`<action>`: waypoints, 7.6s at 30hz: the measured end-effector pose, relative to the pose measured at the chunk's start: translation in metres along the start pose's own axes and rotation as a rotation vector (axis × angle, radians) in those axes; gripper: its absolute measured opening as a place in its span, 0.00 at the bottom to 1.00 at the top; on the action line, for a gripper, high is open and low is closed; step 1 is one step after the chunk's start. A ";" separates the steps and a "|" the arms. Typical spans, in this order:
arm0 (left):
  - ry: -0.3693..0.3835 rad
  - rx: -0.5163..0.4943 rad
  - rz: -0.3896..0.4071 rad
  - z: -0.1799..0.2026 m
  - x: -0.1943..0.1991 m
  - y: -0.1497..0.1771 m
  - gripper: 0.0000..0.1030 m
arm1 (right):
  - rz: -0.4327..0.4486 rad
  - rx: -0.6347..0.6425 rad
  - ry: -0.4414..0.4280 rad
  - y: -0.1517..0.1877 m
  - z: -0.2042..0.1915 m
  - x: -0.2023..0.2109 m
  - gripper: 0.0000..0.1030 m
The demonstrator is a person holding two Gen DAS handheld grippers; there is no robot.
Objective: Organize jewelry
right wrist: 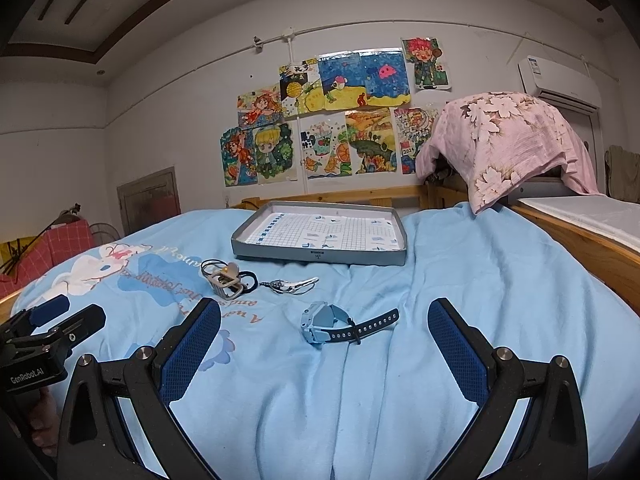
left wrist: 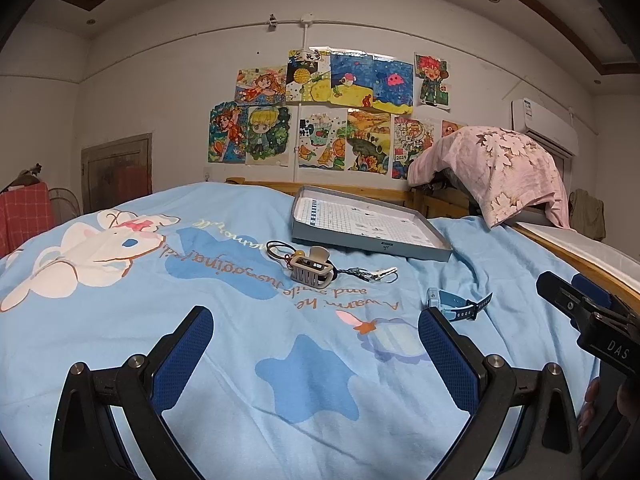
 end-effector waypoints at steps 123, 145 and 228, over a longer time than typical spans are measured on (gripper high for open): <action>0.161 -0.176 -0.311 -0.008 -0.267 -0.008 0.49 | -0.474 0.072 -0.230 0.036 -0.032 -0.244 0.43; 0.180 -0.176 -0.276 -0.012 -0.256 -0.011 0.37 | -0.548 0.079 -0.220 0.039 -0.026 -0.238 0.52; -0.027 0.036 0.034 0.043 -0.172 -0.135 1.00 | 0.048 -0.083 -0.109 -0.121 0.036 -0.210 0.92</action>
Point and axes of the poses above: each gripper's, at about its wrist camera, not at the fingertips, and x roughly against the way its jaws point, z to its right, y to its underside, the point moved 2 cm from there along -x, roughly the way its jaws point
